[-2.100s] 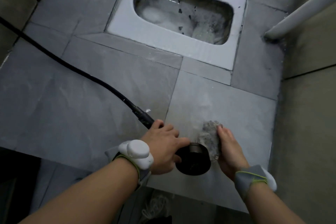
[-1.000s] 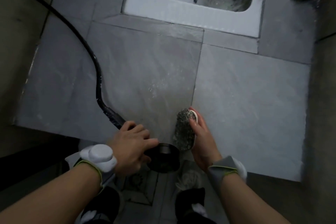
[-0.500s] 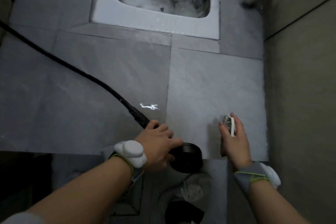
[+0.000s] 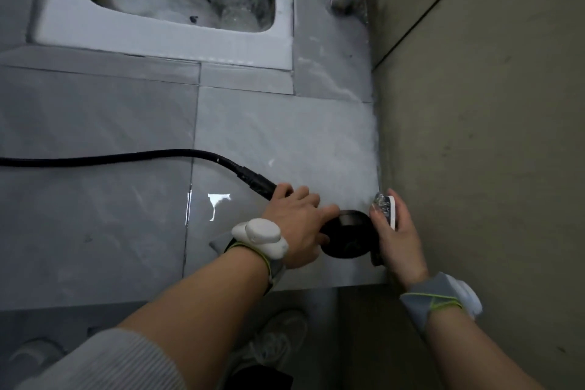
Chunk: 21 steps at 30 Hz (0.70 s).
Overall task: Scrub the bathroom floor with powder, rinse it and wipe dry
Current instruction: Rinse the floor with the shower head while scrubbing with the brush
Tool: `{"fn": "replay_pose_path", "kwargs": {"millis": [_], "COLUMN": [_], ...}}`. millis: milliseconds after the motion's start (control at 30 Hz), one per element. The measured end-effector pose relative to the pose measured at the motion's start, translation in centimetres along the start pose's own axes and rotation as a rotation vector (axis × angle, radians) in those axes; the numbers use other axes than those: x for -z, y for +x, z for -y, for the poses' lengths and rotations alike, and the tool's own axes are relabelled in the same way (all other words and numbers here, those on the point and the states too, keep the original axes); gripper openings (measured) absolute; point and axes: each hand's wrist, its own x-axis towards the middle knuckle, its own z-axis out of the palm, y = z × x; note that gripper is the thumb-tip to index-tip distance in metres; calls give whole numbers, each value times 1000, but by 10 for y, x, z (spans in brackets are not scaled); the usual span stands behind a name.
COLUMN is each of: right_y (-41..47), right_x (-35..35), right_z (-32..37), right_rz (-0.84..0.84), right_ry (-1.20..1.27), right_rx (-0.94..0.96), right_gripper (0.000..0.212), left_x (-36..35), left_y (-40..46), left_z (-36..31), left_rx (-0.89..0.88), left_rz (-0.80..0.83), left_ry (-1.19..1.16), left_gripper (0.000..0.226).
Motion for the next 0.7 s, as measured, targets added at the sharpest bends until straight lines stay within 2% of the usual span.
{"fn": "replay_pose_path", "kwargs": {"millis": [100,233,500,567,700], "right_y": [5,-5,-63,-84,-98], "right_x": [-10,-50,-185,-228,-263], "right_z": [6,15,51,61,72], "right_rz": [44,93,217,269,304], "right_ry": [-19,-47,-61,-69,-67], "right_rx": [-4,-18,9,13,25], "right_gripper": [51,51,53,55,53], "left_x": [10,21,61,74,83], "left_y": [-2,-45,-169,-207,-238], "left_z": [18,72,192,224,247], "left_rx": [55,102,348,346,189], "left_rz": [-30,-15,-97,-66,-21], "left_ry": [-1,64,87,130,229], "left_gripper": [28,30,26,26,30]}}
